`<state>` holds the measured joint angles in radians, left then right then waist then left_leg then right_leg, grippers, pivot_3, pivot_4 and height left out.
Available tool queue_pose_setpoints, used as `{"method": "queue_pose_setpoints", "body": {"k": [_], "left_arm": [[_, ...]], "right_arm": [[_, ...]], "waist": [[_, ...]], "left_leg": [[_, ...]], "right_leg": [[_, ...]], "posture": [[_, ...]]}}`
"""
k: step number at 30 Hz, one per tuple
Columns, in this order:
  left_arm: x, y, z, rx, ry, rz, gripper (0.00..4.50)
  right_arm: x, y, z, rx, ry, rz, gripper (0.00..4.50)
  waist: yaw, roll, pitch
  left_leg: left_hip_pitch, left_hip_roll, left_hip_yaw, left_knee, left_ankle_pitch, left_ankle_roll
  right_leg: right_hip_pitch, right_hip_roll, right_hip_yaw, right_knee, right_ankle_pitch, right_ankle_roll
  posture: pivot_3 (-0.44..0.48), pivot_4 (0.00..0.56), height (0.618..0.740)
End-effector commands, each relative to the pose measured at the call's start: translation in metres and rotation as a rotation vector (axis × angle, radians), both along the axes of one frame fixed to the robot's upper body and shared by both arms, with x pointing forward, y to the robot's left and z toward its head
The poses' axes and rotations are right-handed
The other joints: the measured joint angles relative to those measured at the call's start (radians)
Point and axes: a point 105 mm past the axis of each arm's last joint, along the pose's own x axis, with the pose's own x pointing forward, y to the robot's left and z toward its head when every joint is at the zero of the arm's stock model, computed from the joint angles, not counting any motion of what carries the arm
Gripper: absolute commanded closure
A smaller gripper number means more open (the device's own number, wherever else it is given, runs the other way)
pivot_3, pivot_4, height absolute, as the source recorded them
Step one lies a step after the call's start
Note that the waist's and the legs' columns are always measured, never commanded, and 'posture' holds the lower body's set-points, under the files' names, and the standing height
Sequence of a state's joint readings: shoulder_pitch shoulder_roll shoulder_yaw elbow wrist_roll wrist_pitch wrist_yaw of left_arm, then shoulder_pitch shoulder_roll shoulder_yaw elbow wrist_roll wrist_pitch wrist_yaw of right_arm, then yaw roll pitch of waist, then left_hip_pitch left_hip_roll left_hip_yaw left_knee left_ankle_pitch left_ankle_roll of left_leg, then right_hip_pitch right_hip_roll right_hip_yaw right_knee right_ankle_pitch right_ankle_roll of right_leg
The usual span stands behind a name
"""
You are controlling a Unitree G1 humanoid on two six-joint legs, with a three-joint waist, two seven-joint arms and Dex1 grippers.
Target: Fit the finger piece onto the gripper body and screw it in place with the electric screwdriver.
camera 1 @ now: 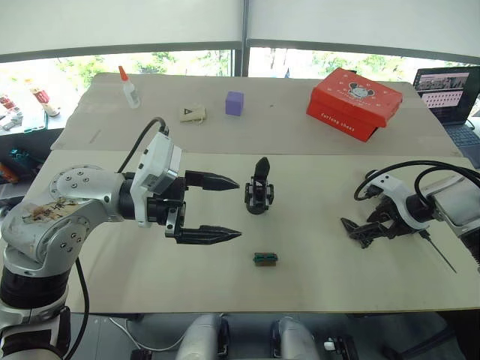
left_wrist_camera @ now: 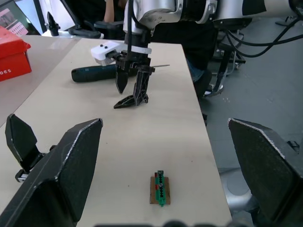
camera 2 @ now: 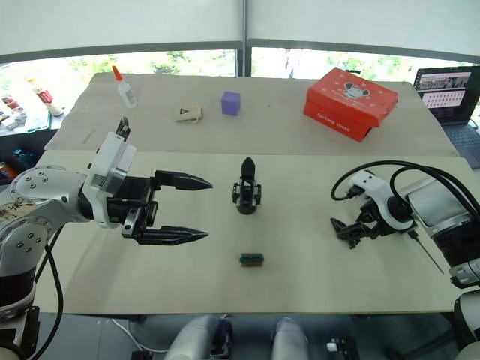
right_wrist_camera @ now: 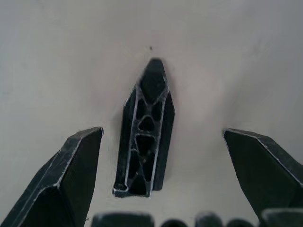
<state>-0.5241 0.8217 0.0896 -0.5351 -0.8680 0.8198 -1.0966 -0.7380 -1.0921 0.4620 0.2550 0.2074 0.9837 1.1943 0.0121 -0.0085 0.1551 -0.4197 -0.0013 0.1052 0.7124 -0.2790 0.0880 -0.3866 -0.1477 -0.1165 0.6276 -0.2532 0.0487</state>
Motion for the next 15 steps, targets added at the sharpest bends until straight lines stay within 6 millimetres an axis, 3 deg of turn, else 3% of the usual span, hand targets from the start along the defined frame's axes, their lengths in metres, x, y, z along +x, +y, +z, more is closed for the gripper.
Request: {"method": "queue_pose_setpoints", "body": {"k": [1,2,3,11,15], "left_arm": [[-0.002,0.002,0.007,0.003,-0.027,0.01,0.02],[-0.001,0.002,0.006,0.006,-0.029,0.014,0.02],[-0.001,0.002,0.005,0.006,-0.031,0.018,0.0],[0.011,0.006,0.003,0.005,-0.039,0.074,0.0],[0.021,0.011,0.002,-0.018,-0.014,0.128,0.0]], "right_arm": [[-0.007,-0.011,-0.009,-0.042,0.038,-0.011,0.0],[-0.007,-0.011,-0.01,-0.04,0.04,-0.012,0.0],[-0.008,-0.011,-0.011,-0.035,0.038,-0.013,0.54],[-0.016,-0.005,-0.01,-0.021,0.017,0.045,3.28],[-0.015,0.013,0.003,0.046,-0.116,0.222,3.38]], "waist": [[0.001,0.0,0.0],[0.002,0.0,0.0],[0.002,0.0,0.0],[0.003,0.0,0.0],[0.004,0.0,0.0]], "left_leg": [[0.0,0.0,0.0,0.0,0.0,0.0],[0.0,0.0,0.0,0.001,0.0,0.0],[0.0,0.0,0.0,0.001,0.0,0.0],[0.0,0.0,-0.001,0.0,0.0,0.0],[0.0,0.0,-0.001,0.0,0.0,0.0]], "right_leg": [[0.0,0.0,0.0,0.0,0.0,0.0],[0.0,0.0,0.0,0.0,0.0,0.0],[0.001,0.0,0.0,0.0,0.0,0.0],[0.001,0.0,-0.001,0.0,0.0,0.0],[0.001,0.0,-0.001,0.0,0.0,0.0]], "posture": [[0.0,0.15,0.74],[0.0,0.15,0.74],[0.0,0.15,0.74],[0.0,0.15,0.74],[0.0,0.15,0.74]]}}
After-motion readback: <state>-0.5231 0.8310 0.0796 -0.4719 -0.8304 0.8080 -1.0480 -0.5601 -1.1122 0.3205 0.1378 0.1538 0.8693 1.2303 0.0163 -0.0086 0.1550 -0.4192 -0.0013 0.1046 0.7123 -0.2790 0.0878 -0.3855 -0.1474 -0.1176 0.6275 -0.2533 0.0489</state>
